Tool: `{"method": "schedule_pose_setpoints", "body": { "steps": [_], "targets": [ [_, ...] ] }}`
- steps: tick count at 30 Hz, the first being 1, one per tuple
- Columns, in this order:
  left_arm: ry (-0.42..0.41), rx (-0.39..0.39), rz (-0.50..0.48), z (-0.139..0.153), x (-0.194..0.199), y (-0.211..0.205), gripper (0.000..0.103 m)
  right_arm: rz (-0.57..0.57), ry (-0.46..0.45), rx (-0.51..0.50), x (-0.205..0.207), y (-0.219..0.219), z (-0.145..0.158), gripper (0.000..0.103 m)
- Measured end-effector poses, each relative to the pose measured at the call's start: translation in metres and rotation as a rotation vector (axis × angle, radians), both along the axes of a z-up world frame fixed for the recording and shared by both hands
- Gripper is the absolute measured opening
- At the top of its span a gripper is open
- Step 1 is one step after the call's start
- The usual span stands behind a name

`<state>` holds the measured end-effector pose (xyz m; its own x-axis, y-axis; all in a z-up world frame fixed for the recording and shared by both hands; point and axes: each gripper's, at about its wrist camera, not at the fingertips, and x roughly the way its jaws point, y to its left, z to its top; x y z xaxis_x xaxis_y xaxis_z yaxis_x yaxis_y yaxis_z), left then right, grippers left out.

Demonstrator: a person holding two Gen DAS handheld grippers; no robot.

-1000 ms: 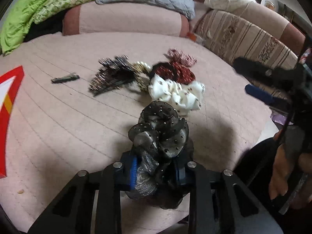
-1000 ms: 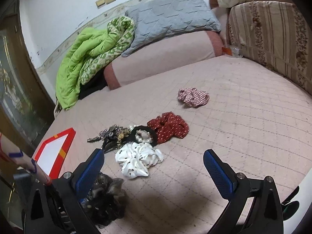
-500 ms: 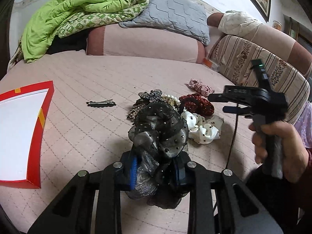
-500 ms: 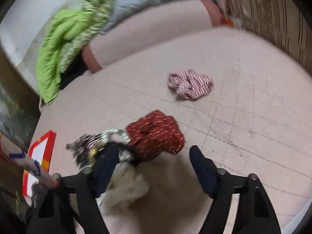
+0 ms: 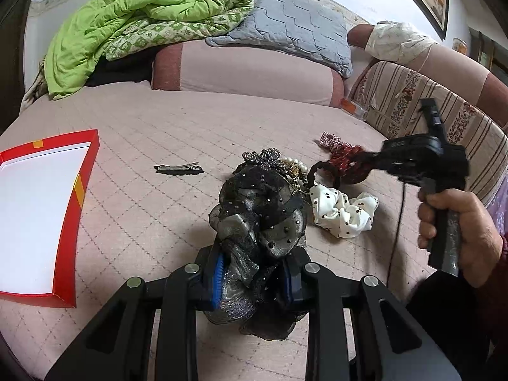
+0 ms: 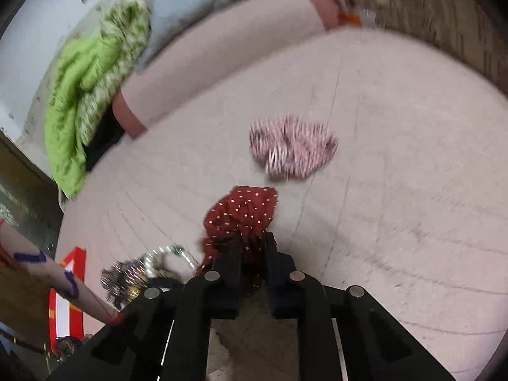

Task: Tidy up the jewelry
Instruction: 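Grasp the red polka-dot scrunchie with the right gripper while the left holds the grey scrunchie, then carry both scrunchies over the red-rimmed white tray with both grippers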

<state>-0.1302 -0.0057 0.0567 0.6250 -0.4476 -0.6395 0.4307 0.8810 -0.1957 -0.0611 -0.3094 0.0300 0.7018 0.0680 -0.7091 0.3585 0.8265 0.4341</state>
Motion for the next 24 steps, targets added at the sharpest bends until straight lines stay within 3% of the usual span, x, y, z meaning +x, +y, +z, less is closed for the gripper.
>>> {"method": "schedule_pose_setpoints", "body": {
  "steps": [6, 10, 16, 24],
  "targets": [
    [-0.043, 0.008, 0.023, 0.011, -0.003, 0.005, 0.027, -0.012, -0.177, -0.043, -0.029, 0.008, 0.034, 0.012],
    [-0.050, 0.000, 0.038, 0.017, -0.004, 0.018, 0.027, 0.045, -0.265, -0.072, -0.035, 0.035, 0.055, 0.012],
    [-0.060, -0.002, 0.124, 0.027, 0.000, 0.051, 0.027, 0.192, -0.288, -0.027, -0.034, 0.090, 0.063, 0.012],
    [-0.077, -0.013, 0.307, 0.039, 0.008, 0.125, 0.027, 0.395, -0.280, 0.003, -0.017, 0.176, 0.069, 0.012]
  ]
}}
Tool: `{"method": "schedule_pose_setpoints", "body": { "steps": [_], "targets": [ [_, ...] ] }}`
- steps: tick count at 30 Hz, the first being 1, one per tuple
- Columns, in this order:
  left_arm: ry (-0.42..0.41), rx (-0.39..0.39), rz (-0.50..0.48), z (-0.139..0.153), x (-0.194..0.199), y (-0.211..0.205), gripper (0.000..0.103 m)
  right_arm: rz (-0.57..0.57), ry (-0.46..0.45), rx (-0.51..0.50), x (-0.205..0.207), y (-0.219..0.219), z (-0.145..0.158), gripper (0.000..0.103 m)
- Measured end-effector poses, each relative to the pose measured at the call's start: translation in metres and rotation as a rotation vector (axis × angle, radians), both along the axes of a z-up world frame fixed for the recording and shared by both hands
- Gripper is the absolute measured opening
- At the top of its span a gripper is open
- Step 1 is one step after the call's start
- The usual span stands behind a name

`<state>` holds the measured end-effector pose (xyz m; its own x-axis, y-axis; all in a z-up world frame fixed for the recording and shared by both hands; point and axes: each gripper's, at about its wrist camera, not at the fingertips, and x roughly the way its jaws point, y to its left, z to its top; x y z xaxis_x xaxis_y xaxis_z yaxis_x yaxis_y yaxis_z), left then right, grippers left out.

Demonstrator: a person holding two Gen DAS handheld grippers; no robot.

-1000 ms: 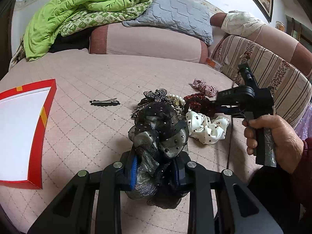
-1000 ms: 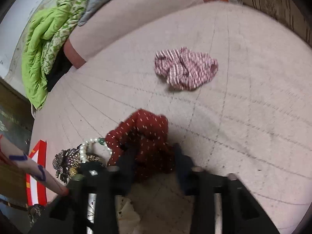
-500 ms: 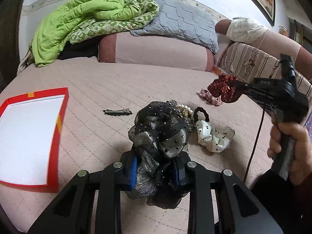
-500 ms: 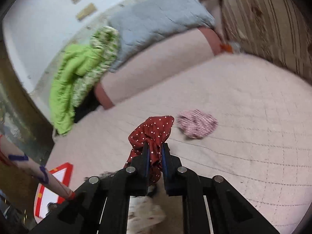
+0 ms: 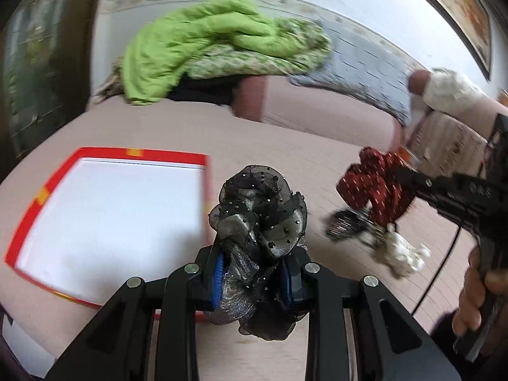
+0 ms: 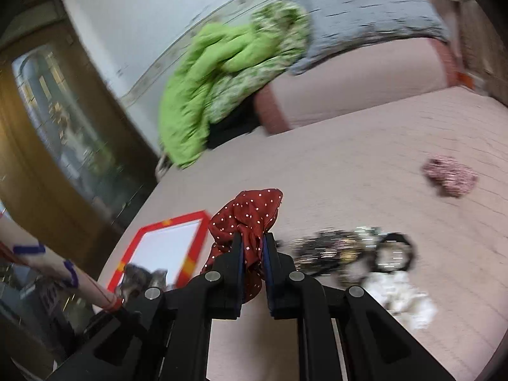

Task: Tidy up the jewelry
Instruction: 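Carry both scrunchies over the red-rimmed white tray with both grippers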

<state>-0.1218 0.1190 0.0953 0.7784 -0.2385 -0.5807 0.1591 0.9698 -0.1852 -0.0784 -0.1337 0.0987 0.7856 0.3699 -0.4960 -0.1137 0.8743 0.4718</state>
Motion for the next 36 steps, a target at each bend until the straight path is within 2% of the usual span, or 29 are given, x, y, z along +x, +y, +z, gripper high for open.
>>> {"method": "schedule_pose_setpoints", "body": {
  "steps": [7, 18, 30, 36],
  "targets": [
    [0.001, -0.043, 0.129, 0.005, 0.016, 0.063, 0.027, 0.127, 0.015, -0.004, 0.023, 0.068, 0.003, 0.012],
    [0.044, -0.116, 0.284, 0.002, 0.054, 0.145, 0.027, 0.226, 0.027, -0.024, 0.062, 0.146, 0.006, 0.012],
    [0.097, -0.124, 0.343, -0.006, 0.127, 0.183, 0.027, 0.265, 0.098, -0.019, 0.133, 0.206, -0.020, 0.012],
    [0.160, -0.104, 0.353, -0.022, 0.154, 0.193, 0.027, 0.272, 0.135, -0.016, 0.166, 0.229, -0.039, 0.012]
  ]
}}
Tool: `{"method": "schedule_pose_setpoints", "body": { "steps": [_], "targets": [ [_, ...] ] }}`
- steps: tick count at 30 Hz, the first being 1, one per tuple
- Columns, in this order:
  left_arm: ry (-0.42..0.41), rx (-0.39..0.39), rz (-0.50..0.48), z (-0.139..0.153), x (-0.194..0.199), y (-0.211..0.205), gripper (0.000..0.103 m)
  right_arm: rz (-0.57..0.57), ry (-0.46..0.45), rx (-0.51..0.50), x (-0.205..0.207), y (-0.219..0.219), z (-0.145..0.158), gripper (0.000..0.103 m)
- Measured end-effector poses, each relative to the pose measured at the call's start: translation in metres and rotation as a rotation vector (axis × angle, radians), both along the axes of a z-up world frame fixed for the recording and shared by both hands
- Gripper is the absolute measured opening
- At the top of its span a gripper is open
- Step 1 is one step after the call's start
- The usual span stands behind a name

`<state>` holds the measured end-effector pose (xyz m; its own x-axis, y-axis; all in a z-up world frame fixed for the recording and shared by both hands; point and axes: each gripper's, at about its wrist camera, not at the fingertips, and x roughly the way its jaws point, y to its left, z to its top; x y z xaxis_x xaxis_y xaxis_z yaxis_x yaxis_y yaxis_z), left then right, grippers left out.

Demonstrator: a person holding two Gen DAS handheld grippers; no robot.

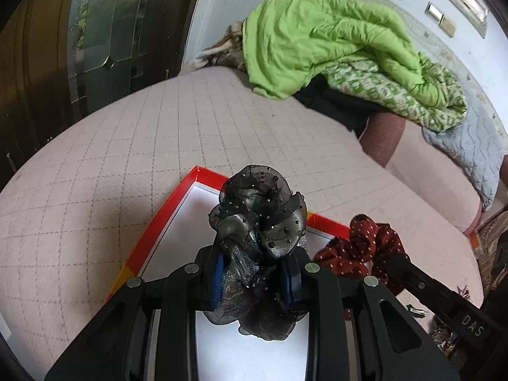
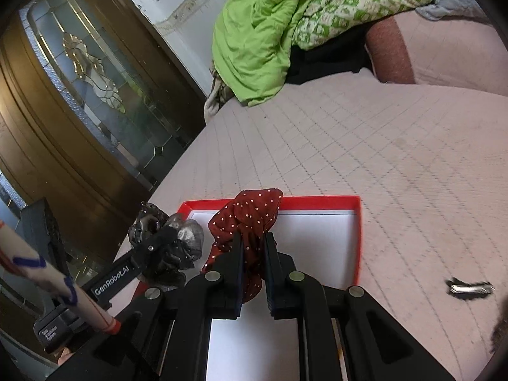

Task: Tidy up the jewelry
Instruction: 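Carry both scrunchies over the red-rimmed white tray with both grippers, then open both grippers to drop the scrunchies into the tray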

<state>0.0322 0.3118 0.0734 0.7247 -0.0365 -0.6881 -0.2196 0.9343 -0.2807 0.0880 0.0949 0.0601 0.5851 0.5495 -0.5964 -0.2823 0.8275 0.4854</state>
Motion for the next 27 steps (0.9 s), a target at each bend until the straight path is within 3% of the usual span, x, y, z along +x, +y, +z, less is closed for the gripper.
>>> {"method": "schedule_pose_setpoints", "body": {
  "steps": [12, 18, 20, 25, 27],
  "targets": [
    [0.079, 0.005, 0.000, -0.019, 0.024, -0.002, 0.028, -0.028, 0.086, -0.027, 0.036, 0.001, -0.032, 0.012],
    [0.087, 0.005, 0.030, -0.022, 0.025, 0.000, 0.042, -0.034, 0.104, -0.068, 0.039, 0.006, -0.034, 0.015],
    [0.089, 0.011, 0.037, -0.021, 0.025, 0.000, 0.052, -0.027, 0.109, -0.075, 0.039, 0.007, -0.035, 0.016],
    [0.058, 0.009, 0.046, -0.015, 0.022, 0.000, 0.055, -0.022, 0.106, -0.078, 0.037, 0.003, -0.032, 0.035],
    [0.041, 0.015, 0.047, -0.011, 0.021, -0.002, 0.055, -0.026, 0.092, -0.088, 0.034, 0.001, -0.029, 0.037]
  ]
}}
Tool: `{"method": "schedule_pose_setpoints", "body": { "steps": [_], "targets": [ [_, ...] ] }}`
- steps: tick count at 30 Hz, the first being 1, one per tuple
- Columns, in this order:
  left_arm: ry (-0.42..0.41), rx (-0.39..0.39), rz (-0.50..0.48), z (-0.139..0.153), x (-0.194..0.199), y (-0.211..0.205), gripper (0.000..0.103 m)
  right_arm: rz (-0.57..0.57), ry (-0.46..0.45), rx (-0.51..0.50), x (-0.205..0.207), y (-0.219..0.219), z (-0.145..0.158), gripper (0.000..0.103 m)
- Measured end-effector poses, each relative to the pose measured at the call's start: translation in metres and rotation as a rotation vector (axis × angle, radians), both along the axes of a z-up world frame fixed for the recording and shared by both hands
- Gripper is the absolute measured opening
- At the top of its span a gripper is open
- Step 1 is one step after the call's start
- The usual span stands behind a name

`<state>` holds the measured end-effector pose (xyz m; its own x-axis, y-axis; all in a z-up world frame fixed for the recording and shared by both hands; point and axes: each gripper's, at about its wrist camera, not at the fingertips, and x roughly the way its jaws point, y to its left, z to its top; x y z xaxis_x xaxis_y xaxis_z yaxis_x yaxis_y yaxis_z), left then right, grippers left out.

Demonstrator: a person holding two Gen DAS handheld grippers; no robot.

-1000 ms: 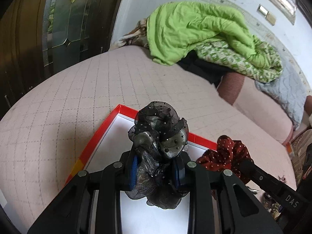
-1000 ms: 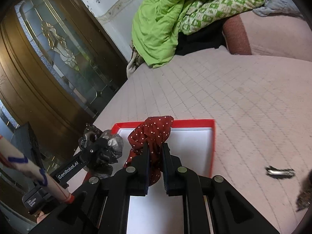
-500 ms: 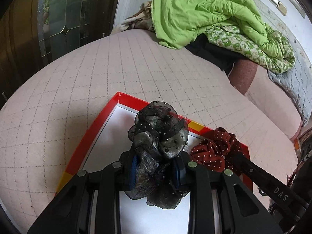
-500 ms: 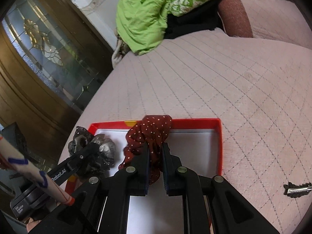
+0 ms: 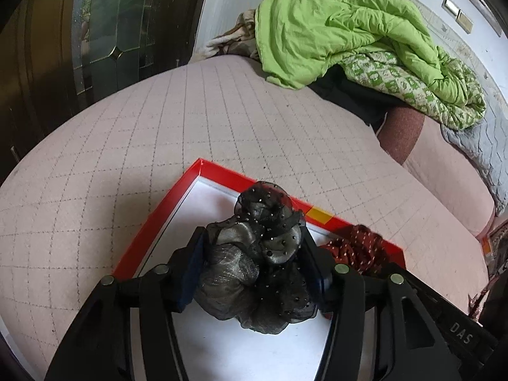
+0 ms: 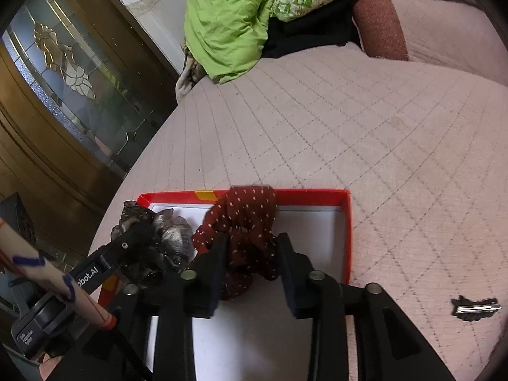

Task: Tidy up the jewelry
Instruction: 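Open both grippers to drop the scrunchies into the tray, then grasp the rhinestone butterfly claw clip with the left gripper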

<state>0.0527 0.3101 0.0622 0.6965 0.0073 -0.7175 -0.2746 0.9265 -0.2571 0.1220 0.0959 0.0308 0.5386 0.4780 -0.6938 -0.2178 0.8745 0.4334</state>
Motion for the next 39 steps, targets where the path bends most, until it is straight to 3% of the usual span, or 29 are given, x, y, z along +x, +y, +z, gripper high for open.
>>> {"method": "schedule_pose_setpoints", "body": {
  "steps": [5, 12, 20, 23, 26, 29, 31, 33, 36, 39],
  "targets": [
    [-0.051, 0.034, 0.013, 0.011, -0.007, -0.008, 0.055, -0.015, -0.029, 0.031, -0.012, -0.015, 0.014, 0.037],
    [-0.206, 0.067, -0.015, 0.040, -0.031, -0.036, 0.055, -0.048, -0.083, 0.067, -0.062, -0.067, 0.033, 0.038],
    [-0.300, 0.065, -0.171, 0.061, -0.057, -0.110, 0.056, -0.126, 0.015, 0.092, -0.158, -0.174, -0.001, 0.038],
    [-0.291, 0.056, -0.264, 0.057, -0.065, -0.146, 0.057, -0.222, 0.073, 0.089, -0.191, -0.229, -0.016, 0.038],
    [-0.270, 0.062, -0.346, 0.051, -0.071, -0.181, 0.057, -0.407, 0.116, 0.043, -0.217, -0.295, -0.022, 0.038],
    [-0.239, 0.047, -0.425, 0.045, -0.074, -0.211, 0.057, -0.666, 0.061, -0.139, -0.239, -0.345, -0.002, 0.038],
    [-0.213, 0.033, -0.473, 0.040, -0.075, -0.229, 0.057, -0.805, 0.002, -0.152, -0.253, -0.373, 0.014, 0.043],
    [-0.187, 0.027, -0.520, 0.034, -0.077, -0.248, 0.057, -0.807, -0.052, -0.126, -0.257, -0.379, 0.027, 0.045],
    [-0.159, 0.039, -0.590, 0.026, -0.079, -0.272, 0.057, -0.706, -0.144, -0.127, -0.250, -0.363, 0.045, 0.052],
    [-0.136, 0.046, -0.645, 0.020, -0.083, -0.290, 0.057, -0.588, -0.179, -0.109, -0.231, -0.347, 0.051, 0.053]
  ]
}}
